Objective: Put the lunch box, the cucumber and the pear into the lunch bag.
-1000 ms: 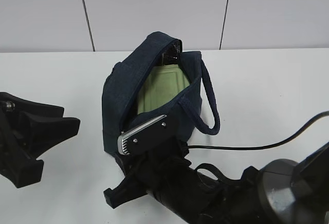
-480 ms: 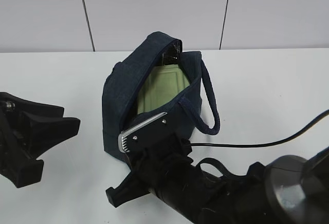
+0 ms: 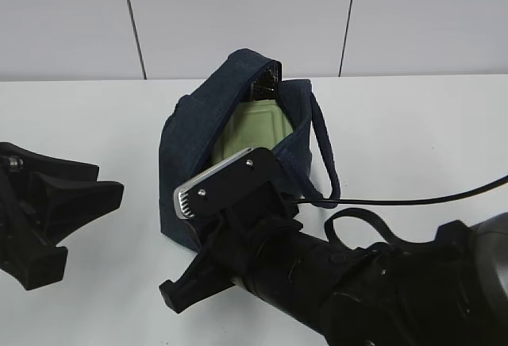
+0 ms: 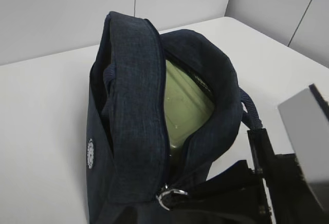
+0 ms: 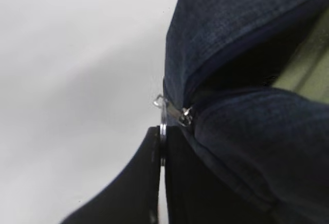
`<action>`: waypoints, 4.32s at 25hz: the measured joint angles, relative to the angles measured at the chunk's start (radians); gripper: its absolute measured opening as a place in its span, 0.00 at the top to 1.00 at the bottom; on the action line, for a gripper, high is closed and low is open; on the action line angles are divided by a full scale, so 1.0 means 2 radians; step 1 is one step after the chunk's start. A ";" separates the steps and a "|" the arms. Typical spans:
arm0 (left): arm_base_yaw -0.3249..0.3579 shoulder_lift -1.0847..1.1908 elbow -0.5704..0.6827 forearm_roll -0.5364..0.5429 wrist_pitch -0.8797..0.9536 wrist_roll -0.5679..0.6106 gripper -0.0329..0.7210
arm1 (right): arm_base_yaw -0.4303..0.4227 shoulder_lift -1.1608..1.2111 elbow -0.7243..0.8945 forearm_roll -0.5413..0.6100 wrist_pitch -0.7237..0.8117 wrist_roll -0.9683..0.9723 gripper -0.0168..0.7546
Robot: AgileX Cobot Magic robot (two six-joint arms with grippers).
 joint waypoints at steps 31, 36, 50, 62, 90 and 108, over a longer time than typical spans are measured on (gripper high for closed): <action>0.000 0.007 0.000 -0.041 0.004 0.000 0.64 | 0.000 -0.064 -0.032 0.075 0.071 -0.122 0.98; 0.006 0.058 0.000 -0.063 0.062 0.020 0.64 | 0.000 -0.064 -0.032 0.077 0.072 -0.125 0.98; 0.223 0.148 0.000 -0.209 0.274 0.364 0.64 | 0.000 -0.064 -0.032 0.080 0.076 -0.131 0.98; 0.195 0.268 -0.015 -0.289 0.273 0.458 0.64 | 0.000 -0.064 -0.033 0.080 0.083 -0.131 0.98; 0.140 0.384 -0.129 -0.253 0.245 0.458 0.89 | 0.000 -0.064 -0.050 0.087 0.108 -0.132 0.98; 0.139 0.369 -0.114 -0.226 0.215 0.458 0.95 | 0.000 -0.098 -0.076 0.236 0.107 -0.285 0.98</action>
